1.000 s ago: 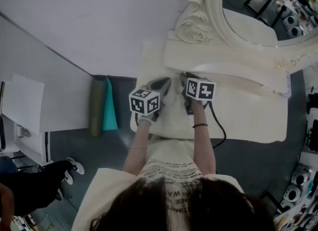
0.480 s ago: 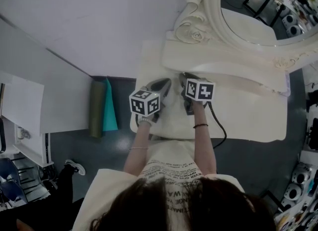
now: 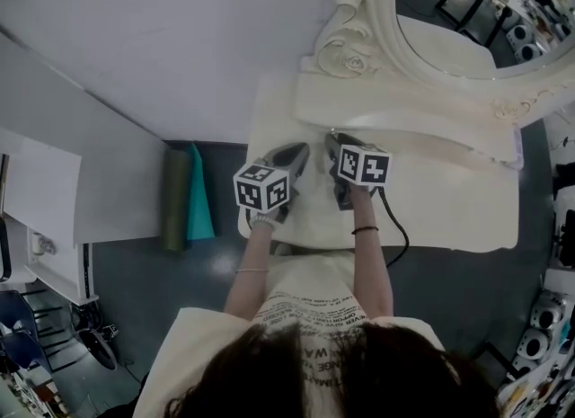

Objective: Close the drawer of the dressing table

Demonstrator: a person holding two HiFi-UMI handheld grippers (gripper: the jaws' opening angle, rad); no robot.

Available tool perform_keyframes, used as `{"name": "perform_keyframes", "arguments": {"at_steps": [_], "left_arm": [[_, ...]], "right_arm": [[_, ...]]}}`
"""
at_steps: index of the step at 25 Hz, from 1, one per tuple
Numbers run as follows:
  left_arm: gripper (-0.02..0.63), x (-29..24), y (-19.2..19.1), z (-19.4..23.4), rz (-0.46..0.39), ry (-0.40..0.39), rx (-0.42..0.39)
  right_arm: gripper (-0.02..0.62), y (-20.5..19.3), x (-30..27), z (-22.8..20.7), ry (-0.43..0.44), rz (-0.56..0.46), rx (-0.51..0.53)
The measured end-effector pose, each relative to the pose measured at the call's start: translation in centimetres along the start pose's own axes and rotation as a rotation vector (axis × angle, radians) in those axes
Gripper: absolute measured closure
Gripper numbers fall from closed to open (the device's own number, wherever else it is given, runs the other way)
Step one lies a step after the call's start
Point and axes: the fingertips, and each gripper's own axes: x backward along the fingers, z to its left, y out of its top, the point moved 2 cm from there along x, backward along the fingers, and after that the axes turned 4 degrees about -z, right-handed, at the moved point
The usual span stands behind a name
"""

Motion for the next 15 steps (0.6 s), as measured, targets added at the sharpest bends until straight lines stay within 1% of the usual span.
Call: {"name": "perform_keyframes", "arguments": {"at_steps": [4, 8, 10, 13, 15], "left_arm": [[0.607, 0.6, -0.3, -0.5, 0.002, -0.010, 0.002], [0.607, 1.3, -0.6, -1.0, 0.002, -0.026, 0.001], [0.606, 1.6, -0.5, -1.4, -0.001, -0.037, -0.005], [0.606, 2.4, -0.6, -1.8, 0.003, -0.050, -0.017], [0.606, 3.1, -1.0, -2.0, 0.006, -0.055, -0.020]], "right_arm": [[0.471, -0.3, 0.9, 0.2, 0.008, -0.004, -0.008], [0.476, -0.6, 1.8, 0.9, 0.047, -0.011, -0.013], [0.492, -0.5, 2.3, 1.4, 0.053, -0.030, -0.006], [0.495, 0.0, 2.8, 2.5, 0.071, -0.068, 0.018], [0.515, 0.4, 3.2, 3.0, 0.077, -0.092, 0.034]]}}
